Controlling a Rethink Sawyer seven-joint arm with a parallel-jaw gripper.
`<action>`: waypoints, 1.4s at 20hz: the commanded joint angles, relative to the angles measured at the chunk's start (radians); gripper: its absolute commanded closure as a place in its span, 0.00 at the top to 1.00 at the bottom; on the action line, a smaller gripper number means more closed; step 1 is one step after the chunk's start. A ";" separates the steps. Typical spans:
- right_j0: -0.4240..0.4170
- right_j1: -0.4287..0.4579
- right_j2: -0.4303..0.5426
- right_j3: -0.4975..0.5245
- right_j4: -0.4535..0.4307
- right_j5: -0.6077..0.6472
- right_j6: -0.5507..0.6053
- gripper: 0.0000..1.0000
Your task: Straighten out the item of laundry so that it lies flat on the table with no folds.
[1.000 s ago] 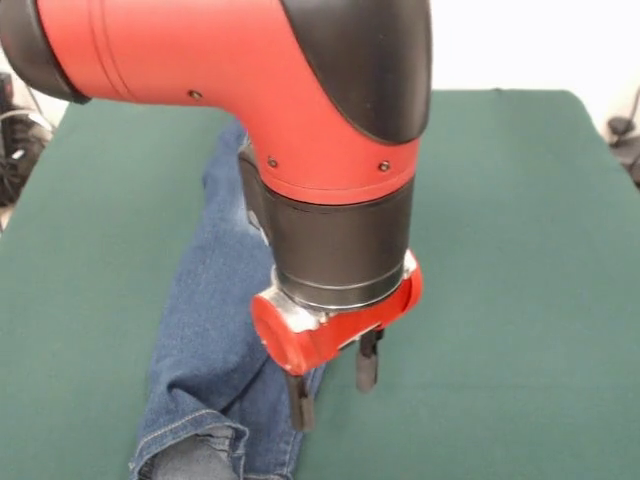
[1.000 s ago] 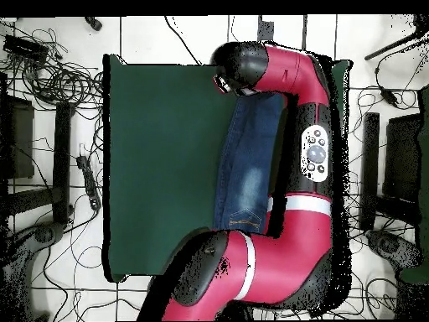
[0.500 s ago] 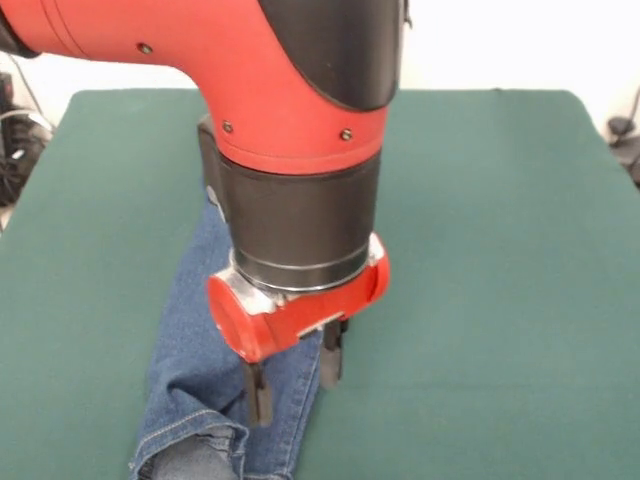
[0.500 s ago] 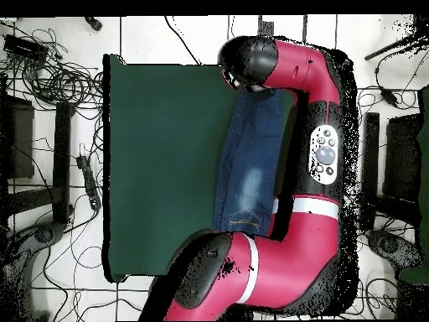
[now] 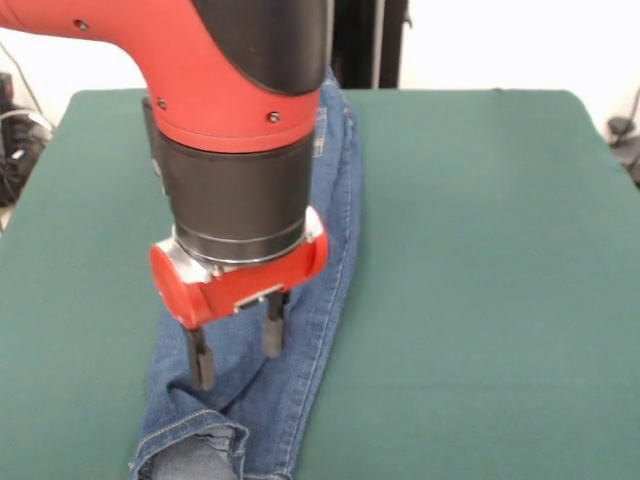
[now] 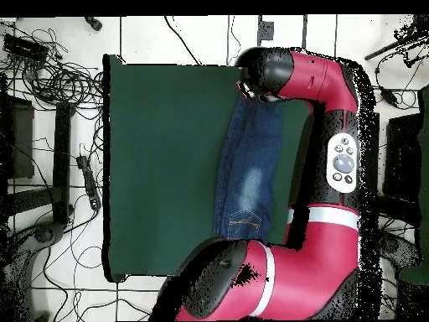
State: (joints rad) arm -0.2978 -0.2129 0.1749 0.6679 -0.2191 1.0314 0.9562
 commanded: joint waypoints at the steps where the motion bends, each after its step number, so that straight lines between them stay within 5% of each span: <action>1: 0.010 -0.037 -0.011 0.274 -0.036 -0.062 0.081 1.00; 28: 0.044 0.175 -0.037 0.127 -0.068 -0.198 0.167 1.00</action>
State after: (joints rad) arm -0.2966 -0.1315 0.1216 0.7339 -0.2570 0.8671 0.9562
